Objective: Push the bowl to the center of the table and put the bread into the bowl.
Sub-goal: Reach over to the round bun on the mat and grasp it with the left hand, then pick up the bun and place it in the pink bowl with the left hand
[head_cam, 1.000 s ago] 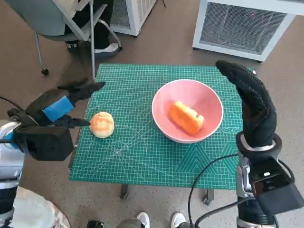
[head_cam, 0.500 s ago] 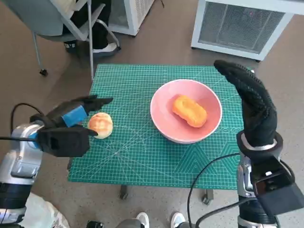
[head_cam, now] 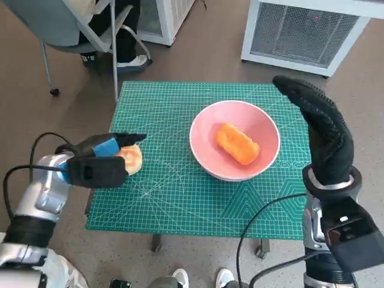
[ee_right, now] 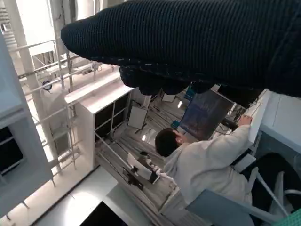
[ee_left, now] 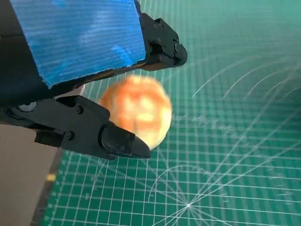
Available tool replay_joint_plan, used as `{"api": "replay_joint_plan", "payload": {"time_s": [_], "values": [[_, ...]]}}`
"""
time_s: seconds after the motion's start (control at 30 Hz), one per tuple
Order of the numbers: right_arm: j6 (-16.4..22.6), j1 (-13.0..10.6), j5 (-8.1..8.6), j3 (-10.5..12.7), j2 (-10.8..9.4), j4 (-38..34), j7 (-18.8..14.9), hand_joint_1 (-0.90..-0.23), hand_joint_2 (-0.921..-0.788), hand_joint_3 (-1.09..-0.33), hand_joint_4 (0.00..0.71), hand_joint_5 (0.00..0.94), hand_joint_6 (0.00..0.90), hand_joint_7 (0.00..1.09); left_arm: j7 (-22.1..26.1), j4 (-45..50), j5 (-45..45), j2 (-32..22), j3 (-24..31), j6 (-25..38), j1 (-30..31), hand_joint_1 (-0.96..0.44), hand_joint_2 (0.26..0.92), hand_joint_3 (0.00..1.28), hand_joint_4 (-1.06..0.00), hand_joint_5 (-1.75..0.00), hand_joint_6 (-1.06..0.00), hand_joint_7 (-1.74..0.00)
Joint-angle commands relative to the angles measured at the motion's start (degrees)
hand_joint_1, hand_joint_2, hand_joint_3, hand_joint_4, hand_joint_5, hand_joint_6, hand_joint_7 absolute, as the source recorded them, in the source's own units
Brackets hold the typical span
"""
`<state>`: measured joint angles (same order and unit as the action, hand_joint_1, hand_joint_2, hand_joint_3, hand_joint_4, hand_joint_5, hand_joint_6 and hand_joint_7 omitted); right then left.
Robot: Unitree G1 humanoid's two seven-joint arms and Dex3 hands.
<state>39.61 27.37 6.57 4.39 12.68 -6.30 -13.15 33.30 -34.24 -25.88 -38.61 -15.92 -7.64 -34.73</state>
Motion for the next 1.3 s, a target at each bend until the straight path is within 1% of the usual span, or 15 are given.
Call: {"api": "replay_joint_plan", "payload": {"time_s": [0.03,0.13,0.17,0.2,0.23,0.27,0.3,0.37,0.43,0.6,0.83,0.97,1.07,1.3], "values": [[-1.09,-1.36,0.06,-0.07,0.29,0.56,-0.55,-0.541,-0.921,-0.735,0.357,0.002,-0.001,0.74,-1.30,-4.49,-1.92,0.93,-1.69,0.18,-2.25,-0.12,0.921,0.04,-0.45,-0.05,-0.50,-0.06],[-1.11,-1.42,-0.05,-0.10,0.23,0.58,-0.49,-0.540,-0.921,-0.736,0.357,0.001,-0.001,0.74,-2.52,-7.64,-2.70,1.36,-2.36,0.03,-3.34,-0.11,0.921,0.06,-0.55,-0.08,-0.56,-0.09],[-1.10,-1.42,-0.09,-0.10,0.21,0.56,-0.47,-0.541,-0.921,-0.736,0.357,0.001,-0.001,0.74,-2.91,-8.39,-2.80,1.40,-2.51,-0.09,-3.63,-0.09,0.921,0.07,-0.62,-0.15,-0.59,-0.17],[-1.10,-1.40,-0.13,-0.10,0.19,0.51,-0.44,-0.541,-0.921,-0.736,0.357,0.001,-0.001,0.74,-3.55,-9.07,-2.91,1.40,-2.61,-0.36,-3.88,-0.08,0.921,0.08,-0.65,-0.22,-0.58,-0.30],[-1.11,-1.38,-0.17,-0.11,0.18,0.47,-0.42,-0.541,-0.921,-0.736,0.357,0.001,-0.001,0.74,-4.00,-9.56,-2.93,1.38,-2.71,-0.62,-4.09,-0.07,0.921,0.10,-0.64,-0.42,-0.54,-0.52],[-1.10,-1.34,-0.20,-0.10,0.15,0.37,-0.39,-0.541,-0.921,-0.736,0.357,0.001,-0.001,0.74,-4.90,-9.96,-2.91,1.26,-2.65,-1.27,-4.14,-0.04,0.921,0.15,-0.62,-0.73,-0.48,-0.85],[-1.09,-1.30,-0.23,-0.09,0.13,0.30,-0.37,-0.539,-0.921,-0.736,0.357,0.001,-0.001,0.74,-5.56,-10.31,-2.88,1.17,-2.64,-1.79,-4.21,-0.03,0.921,0.17,-0.60,-0.94,-0.46,-1.02],[-1.03,-1.25,-0.33,-0.07,0.04,0.14,-0.25,-0.536,-0.921,-0.737,0.357,0.001,-0.001,0.74,-7.15,-11.00,-2.85,1.01,-2.51,-3.01,-4.23,-0.01,0.921,0.17,-0.59,-1.12,-0.47,-1.16],[-0.99,-1.21,-0.45,-0.11,-0.09,0.06,-0.14,-0.533,-0.921,-0.737,0.357,0.001,-0.001,0.74,-8.48,-11.67,-2.76,0.81,-2.32,-4.46,-4.24,-0.01,0.921,0.17,-0.59,-1.22,-0.49,-1.23],[-0.79,-1.11,-0.97,-0.21,-0.37,-0.08,0.18,-0.528,-0.921,-0.739,0.357,0.001,-0.001,0.74,-10.19,-12.05,-2.34,0.04,-1.67,-6.94,-4.51,0.00,0.921,0.17,-0.58,-1.28,-0.51,-1.27],[-0.37,-1.10,-1.22,-0.25,-0.71,-0.20,0.32,-0.527,-0.921,-0.742,0.356,0.001,-0.001,0.74,-10.00,-8.46,-1.02,-1.06,0.28,-7.44,-4.81,0.00,0.921,0.17,-0.58,-1.30,-0.51,-1.27],[-0.12,-1.03,-0.95,-0.22,-0.83,-0.41,0.21,-0.532,-0.921,-0.740,0.357,0.001,-0.001,0.74,-8.40,-0.60,0.65,-2.07,2.65,-5.81,-4.10,0.00,0.921,0.17,-0.59,-1.30,-0.51,-1.26],[0.02,-0.88,-0.84,-0.22,-0.92,-0.69,0.19,-0.533,-0.921,-0.739,0.357,0.001,-0.001,0.74,-7.54,7.57,1.62,-2.43,4.75,-3.12,-3.00,0.00,0.921,0.15,-0.60,-1.29,-0.53,-1.24],[0.32,-0.41,-0.48,-0.33,-1.20,-1.35,0.03,-0.523,-0.921,-0.736,0.358,0.002,-0.001,0.74,-7.51,20.78,3.11,-1.27,8.02,0.91,-2.97,0.00,0.921,0.10,-0.66,-1.20,-0.57,-1.22]]}}
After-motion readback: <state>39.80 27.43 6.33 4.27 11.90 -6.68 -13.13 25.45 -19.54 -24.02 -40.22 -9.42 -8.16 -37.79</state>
